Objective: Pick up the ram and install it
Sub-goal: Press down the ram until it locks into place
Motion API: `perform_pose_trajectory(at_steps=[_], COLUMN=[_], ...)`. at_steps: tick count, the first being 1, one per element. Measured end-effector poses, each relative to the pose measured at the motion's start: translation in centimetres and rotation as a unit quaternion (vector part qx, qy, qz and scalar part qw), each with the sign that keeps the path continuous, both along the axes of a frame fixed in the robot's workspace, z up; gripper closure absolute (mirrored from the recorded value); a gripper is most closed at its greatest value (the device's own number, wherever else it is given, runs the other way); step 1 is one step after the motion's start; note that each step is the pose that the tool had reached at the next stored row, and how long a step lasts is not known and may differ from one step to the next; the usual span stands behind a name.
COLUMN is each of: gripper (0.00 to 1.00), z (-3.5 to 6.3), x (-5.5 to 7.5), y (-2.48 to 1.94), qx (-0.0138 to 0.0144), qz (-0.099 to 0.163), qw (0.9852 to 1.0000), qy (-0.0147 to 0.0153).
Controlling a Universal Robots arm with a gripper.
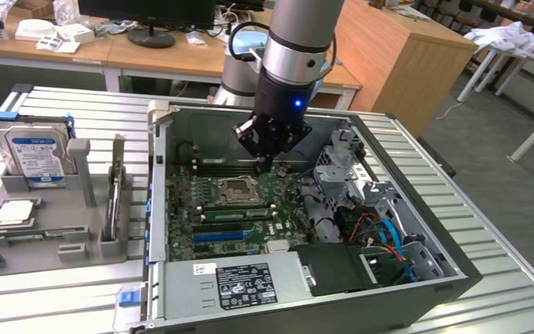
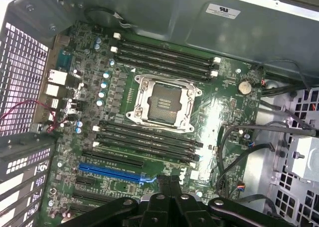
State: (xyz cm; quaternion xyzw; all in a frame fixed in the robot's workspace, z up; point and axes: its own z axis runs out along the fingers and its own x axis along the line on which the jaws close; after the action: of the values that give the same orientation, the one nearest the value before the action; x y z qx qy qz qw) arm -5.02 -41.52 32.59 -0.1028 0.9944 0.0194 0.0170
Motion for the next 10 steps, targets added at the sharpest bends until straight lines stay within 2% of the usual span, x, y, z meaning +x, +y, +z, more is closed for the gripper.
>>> perform_pose_trajectory(at_steps=[3, 6, 10], gripper=[0.89, 0.89, 0.89], z=[0.00, 0.01, 0.01], x=[0.00, 0.00, 0.00], y=[0.00, 0.00, 0.00], qx=[0.0000, 0.0000, 0.0002], qz=[-0.009, -0.020, -0.042], qw=[0.9999, 0.9997, 0.9990], qy=[0.0041, 0.0118, 0.0147])
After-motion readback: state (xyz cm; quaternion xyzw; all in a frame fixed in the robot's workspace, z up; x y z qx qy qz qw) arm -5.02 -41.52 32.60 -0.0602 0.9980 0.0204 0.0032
